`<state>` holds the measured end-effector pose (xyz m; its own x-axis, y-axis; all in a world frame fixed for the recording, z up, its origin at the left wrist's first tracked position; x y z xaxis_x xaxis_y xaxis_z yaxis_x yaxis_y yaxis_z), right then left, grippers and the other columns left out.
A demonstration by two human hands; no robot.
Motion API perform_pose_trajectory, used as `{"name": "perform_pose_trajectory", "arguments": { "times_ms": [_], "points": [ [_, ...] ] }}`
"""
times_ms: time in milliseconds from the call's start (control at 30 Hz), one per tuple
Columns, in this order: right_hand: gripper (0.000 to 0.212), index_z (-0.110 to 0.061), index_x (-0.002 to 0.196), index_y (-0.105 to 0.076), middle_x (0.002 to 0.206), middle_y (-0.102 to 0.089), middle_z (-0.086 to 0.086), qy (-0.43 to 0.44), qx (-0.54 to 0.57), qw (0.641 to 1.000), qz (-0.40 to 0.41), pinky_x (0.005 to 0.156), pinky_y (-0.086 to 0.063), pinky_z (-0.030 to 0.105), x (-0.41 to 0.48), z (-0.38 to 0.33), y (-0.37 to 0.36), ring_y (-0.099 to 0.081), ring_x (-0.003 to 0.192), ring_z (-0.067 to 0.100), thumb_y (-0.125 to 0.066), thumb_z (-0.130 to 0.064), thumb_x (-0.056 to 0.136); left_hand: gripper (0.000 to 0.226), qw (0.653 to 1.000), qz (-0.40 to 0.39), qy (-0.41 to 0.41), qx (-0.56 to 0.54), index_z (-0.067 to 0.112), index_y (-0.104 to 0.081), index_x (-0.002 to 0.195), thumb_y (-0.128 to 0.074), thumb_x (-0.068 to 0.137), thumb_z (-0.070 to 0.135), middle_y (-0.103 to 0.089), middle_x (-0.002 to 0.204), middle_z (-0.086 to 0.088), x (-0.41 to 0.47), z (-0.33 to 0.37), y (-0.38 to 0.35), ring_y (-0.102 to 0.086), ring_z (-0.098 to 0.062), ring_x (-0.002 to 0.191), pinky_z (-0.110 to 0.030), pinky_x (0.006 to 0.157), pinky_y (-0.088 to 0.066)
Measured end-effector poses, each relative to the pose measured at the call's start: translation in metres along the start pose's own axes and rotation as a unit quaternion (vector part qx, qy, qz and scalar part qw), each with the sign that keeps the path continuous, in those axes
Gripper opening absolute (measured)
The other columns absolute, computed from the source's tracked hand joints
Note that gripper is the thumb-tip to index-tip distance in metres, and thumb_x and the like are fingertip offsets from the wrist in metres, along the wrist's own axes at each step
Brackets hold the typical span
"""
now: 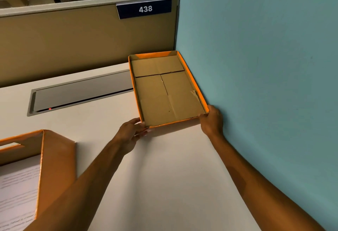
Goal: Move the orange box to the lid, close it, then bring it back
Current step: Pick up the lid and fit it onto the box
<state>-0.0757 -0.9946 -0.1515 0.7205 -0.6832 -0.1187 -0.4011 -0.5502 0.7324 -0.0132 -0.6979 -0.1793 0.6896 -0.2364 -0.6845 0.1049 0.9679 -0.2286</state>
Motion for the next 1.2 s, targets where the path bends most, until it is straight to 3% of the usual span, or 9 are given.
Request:
{"name": "perform_pose_trajectory", "arguments": {
  "times_ms": [200,400,500,600,733,833,1000,1200],
  "points": [
    [0.027,-0.004,0.105,-0.065,0.099,-0.071,0.013,-0.018,0.082,0.996,-0.018,0.082,-0.057,0.044,-0.01,0.004,0.007,-0.068,0.088,0.031,-0.074,-0.015,0.082,0.048,0.975,-0.11,0.016,-0.193,0.001,-0.053,0.121,-0.058,0.075,-0.014,-0.061,0.123,-0.026,-0.023,0.018,-0.002,-0.06,-0.042,0.117,-0.049,0.091,-0.055],
    [0.039,-0.005,0.116,-0.065,0.101,-0.072,0.011,-0.037,0.097,0.994,-0.031,0.086,-0.056,0.041,-0.032,0.01,0.007,-0.068,0.091,0.027,-0.076,-0.02,0.082,0.065,0.983,-0.162,0.006,-0.088,0.012,-0.056,0.131,-0.063,0.073,-0.016,-0.064,0.125,-0.024,-0.054,0.037,-0.001,-0.06,-0.043,0.115,-0.046,0.09,-0.056],
    [0.041,-0.004,0.12,-0.064,0.104,-0.071,0.01,-0.018,0.092,0.995,-0.041,0.082,-0.052,0.032,-0.049,0.006,0.006,-0.065,0.089,0.021,-0.073,-0.022,0.084,0.07,0.976,-0.192,-0.012,-0.102,0.014,-0.051,0.132,-0.067,0.07,-0.016,-0.058,0.131,-0.029,-0.071,0.042,0.003,-0.06,-0.047,0.115,-0.05,0.09,-0.055],
    [0.041,-0.006,0.125,-0.062,0.11,-0.07,0.01,0.014,0.073,0.996,-0.045,0.082,-0.048,0.029,-0.073,-0.008,0.008,-0.066,0.101,0.026,-0.067,-0.025,0.089,0.078,0.974,-0.189,-0.035,-0.116,0.013,-0.043,0.139,-0.065,0.07,-0.017,-0.051,0.136,-0.033,-0.088,0.045,0.012,-0.06,-0.046,0.114,-0.053,0.091,-0.053],
    [0.041,-0.008,0.132,-0.056,0.131,-0.061,0.012,0.127,0.023,0.992,0.009,0.096,-0.049,0.039,-0.122,-0.044,0.018,-0.058,0.119,0.028,-0.06,-0.021,0.093,0.08,0.974,-0.182,-0.054,-0.124,0.01,-0.04,0.141,-0.065,0.069,-0.015,-0.058,0.129,-0.032,-0.116,0.049,0.032,-0.061,-0.045,0.111,-0.054,0.092,-0.053],
    [0.046,-0.007,0.134,-0.054,0.137,-0.056,0.012,0.247,-0.001,0.968,0.03,0.101,-0.046,0.036,-0.161,-0.073,0.018,-0.051,0.126,0.026,-0.063,-0.015,0.09,0.081,0.974,-0.174,-0.065,-0.129,0.009,-0.041,0.141,-0.065,0.068,-0.015,-0.057,0.123,-0.03,-0.133,0.051,0.04,-0.06,-0.044,0.109,-0.053,0.091,-0.054],
    [0.048,-0.008,0.131,-0.057,0.129,-0.061,0.012,0.422,-0.05,0.904,0.054,0.095,-0.048,0.034,-0.243,-0.131,0.005,-0.056,0.117,0.027,-0.07,-0.02,0.086,0.077,0.967,-0.189,-0.1,-0.139,0.01,-0.046,0.139,-0.063,0.069,-0.016,-0.06,0.129,-0.029,-0.185,0.06,0.073,-0.062,-0.044,0.113,-0.053,0.095,-0.052],
    [0.051,-0.007,0.127,-0.058,0.122,-0.064,0.014,0.508,-0.023,0.854,0.106,0.096,-0.051,0.042,-0.344,-0.2,-0.011,-0.058,0.114,0.029,-0.077,-0.016,0.08,0.07,0.962,-0.179,-0.171,-0.115,0.016,-0.047,0.138,-0.065,0.076,-0.013,-0.065,0.125,-0.024,-0.28,0.07,0.139,-0.065,-0.045,0.108,-0.05,0.09,-0.055]
  ]
}}
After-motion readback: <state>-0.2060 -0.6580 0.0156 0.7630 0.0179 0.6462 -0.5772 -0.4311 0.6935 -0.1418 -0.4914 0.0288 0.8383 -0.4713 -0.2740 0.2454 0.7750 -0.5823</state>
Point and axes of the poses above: each hand's wrist, its own x-axis towards the middle knuckle, its own y-axis out of the back of the hand, z = x × y, the point moved 6 cm from there along x, towards the middle knuckle
